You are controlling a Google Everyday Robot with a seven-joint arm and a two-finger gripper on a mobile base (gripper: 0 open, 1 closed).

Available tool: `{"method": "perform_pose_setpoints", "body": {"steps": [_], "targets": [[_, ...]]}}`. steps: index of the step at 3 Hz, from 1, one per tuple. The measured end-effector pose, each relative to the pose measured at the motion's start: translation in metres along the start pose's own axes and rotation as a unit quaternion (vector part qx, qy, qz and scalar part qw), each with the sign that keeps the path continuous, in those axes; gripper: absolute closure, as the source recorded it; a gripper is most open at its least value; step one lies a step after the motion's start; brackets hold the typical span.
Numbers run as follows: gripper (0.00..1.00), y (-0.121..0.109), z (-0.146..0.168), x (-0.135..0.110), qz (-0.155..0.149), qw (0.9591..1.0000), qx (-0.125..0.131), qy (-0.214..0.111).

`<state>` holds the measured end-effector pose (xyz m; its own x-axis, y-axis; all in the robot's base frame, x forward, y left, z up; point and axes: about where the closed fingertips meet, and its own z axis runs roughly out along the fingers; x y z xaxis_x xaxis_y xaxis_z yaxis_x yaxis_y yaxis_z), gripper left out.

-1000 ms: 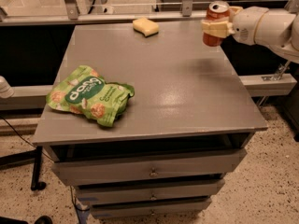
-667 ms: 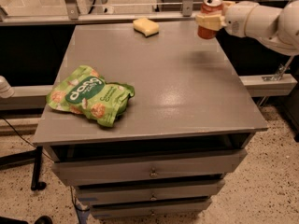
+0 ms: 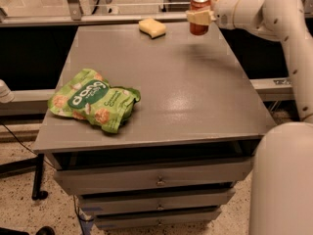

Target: Move coke can near sponge

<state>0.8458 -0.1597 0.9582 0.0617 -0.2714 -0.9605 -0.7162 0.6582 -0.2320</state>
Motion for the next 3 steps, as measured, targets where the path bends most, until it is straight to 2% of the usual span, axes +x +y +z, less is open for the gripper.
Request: {"method": "perform_pose_setpoints", "body": {"steps": [1,3], "targets": [[1.0,0.02,0.03,0.001,-0.013,0.9992,-0.037,0.009],[1.0,0.039,0.063,0.013,-0.023,0.9971,-0.068,0.024]]}}
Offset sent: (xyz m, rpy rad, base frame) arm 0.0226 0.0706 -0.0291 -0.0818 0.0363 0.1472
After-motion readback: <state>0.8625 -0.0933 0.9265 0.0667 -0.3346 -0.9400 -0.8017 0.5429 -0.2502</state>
